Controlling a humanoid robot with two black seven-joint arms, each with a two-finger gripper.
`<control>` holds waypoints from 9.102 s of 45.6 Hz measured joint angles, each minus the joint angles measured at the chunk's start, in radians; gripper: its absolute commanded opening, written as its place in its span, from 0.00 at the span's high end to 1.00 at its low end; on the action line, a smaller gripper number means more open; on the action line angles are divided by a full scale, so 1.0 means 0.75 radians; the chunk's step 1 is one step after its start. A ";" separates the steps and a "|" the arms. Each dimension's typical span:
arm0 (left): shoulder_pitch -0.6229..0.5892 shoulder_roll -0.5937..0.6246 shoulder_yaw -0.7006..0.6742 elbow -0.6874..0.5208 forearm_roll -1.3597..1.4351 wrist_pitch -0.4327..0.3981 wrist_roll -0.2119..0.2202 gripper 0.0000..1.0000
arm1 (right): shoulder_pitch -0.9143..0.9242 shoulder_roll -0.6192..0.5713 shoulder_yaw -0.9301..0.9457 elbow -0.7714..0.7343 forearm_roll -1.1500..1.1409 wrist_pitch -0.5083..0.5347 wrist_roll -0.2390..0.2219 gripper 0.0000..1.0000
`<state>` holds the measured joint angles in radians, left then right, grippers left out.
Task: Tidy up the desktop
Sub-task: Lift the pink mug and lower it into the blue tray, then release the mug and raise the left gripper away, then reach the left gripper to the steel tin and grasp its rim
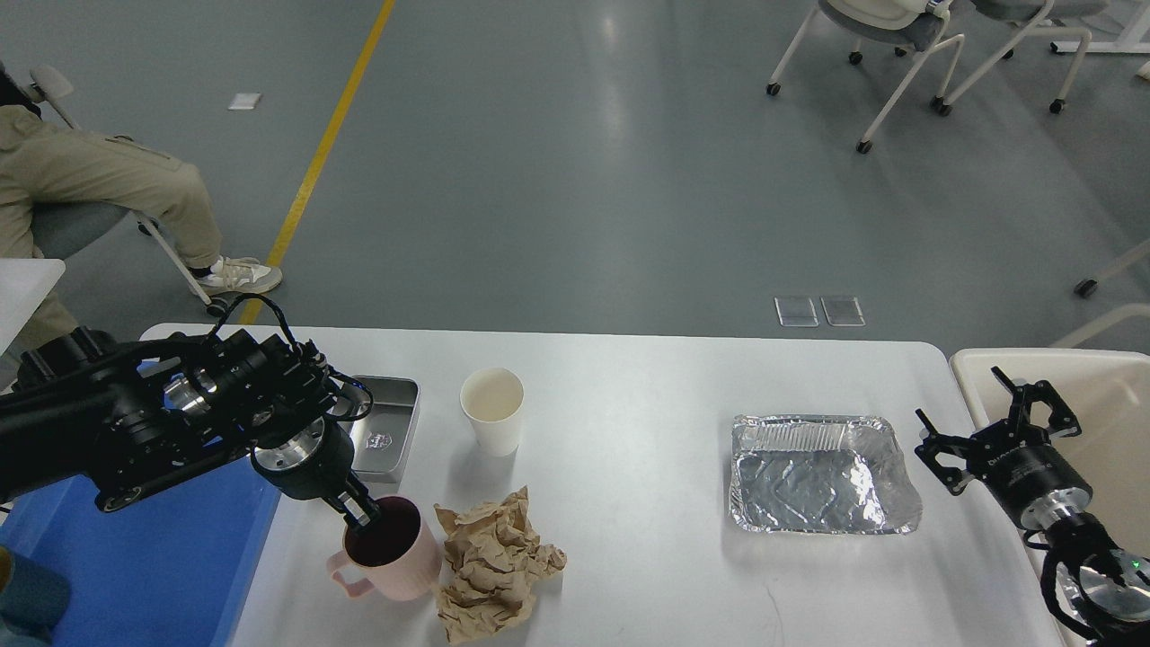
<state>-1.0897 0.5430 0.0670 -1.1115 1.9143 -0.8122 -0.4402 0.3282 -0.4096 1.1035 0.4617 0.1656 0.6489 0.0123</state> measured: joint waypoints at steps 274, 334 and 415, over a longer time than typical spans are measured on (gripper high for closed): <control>0.655 0.873 -0.371 0.070 -1.413 0.652 0.457 0.09 | 0.032 -0.006 -0.068 0.003 -0.014 -0.016 0.000 0.00; 0.022 -0.121 0.124 0.590 -0.515 0.385 0.280 0.04 | 0.034 -0.017 -0.065 0.005 -0.014 -0.013 0.000 0.00; 0.166 -0.235 0.203 0.802 -0.536 0.557 0.192 0.68 | 0.027 -0.049 -0.066 0.002 -0.014 0.000 0.000 0.00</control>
<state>-0.9649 0.3671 0.2192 -0.5102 1.5124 -0.3942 -0.2960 0.3481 -0.4465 1.0538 0.4632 0.1550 0.6489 0.0123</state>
